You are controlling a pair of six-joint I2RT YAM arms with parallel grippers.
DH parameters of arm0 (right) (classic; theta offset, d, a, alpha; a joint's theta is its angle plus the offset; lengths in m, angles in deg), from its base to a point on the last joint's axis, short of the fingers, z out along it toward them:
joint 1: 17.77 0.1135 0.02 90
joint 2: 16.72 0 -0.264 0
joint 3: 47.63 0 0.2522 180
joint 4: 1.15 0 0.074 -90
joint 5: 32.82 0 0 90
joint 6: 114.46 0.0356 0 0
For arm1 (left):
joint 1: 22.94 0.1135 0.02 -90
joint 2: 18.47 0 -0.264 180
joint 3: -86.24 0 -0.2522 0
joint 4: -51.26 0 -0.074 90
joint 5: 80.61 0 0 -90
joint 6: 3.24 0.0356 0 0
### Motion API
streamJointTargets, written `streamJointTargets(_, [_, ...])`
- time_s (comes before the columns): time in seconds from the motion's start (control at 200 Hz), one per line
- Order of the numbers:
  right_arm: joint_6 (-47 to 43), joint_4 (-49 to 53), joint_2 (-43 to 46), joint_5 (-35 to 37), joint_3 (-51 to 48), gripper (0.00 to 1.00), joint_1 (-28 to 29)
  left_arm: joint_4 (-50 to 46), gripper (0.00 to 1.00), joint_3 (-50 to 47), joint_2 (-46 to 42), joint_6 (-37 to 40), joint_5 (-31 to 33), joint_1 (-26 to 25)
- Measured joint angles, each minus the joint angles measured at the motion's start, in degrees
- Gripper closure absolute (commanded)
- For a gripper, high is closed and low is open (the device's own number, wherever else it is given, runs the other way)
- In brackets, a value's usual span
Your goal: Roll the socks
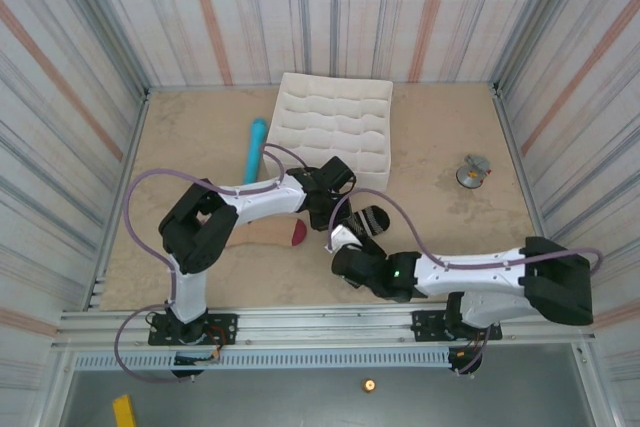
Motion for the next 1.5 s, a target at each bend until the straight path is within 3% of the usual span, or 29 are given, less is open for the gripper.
streamJointTargets(0.386, [-2.5, -5.6, -14.6, 13.9, 1.6, 0.39, 2.2, -0.9, 1.00, -0.7, -0.4, 1.1, -2.2, 1.1])
streamJointTargets(0.626, [-1.2, -7.3, -20.3, 18.2, 2.3, 0.50, 2.2, -0.9, 1.00, -0.8, -0.4, 1.4, -2.8, 1.1])
streamJointTargets(0.792, [1.4, -7.6, -22.0, 19.5, 2.4, 0.78, 2.2, -0.8, 0.96, -1.3, -0.7, 1.5, -2.8, 1.1])
streamJointTargets(0.892, [3.0, -7.8, -22.5, 19.9, 2.6, 0.91, 2.3, -0.7, 0.86, -1.4, -0.8, 1.5, -2.8, 1.3])
streamJointTargets(0.957, [3.8, -7.9, -22.5, 19.9, 2.7, 0.96, 2.4, -0.5, 0.73, -1.7, -1.0, 1.5, -2.8, 1.4])
streamJointTargets(1.042, [4.9, -8.2, -22.5, 19.6, 2.6, 1.00, 2.4, -0.1, 0.53, -2.5, -1.4, 1.2, -2.9, 1.5])
streamJointTargets(1.192, [7.0, -10.4, -20.0, 16.7, 0.5, 1.00, 1.2, 0.0, 0.35, -3.8, -2.1, 0.7, -2.8, 1.5])
streamJointTargets(1.498, [10.9, -19.0, -10.3, 4.2, -6.6, 1.00, -5.6, 2.3, 0.23, -5.8, -4.1, 0.2, -2.5, 1.5])
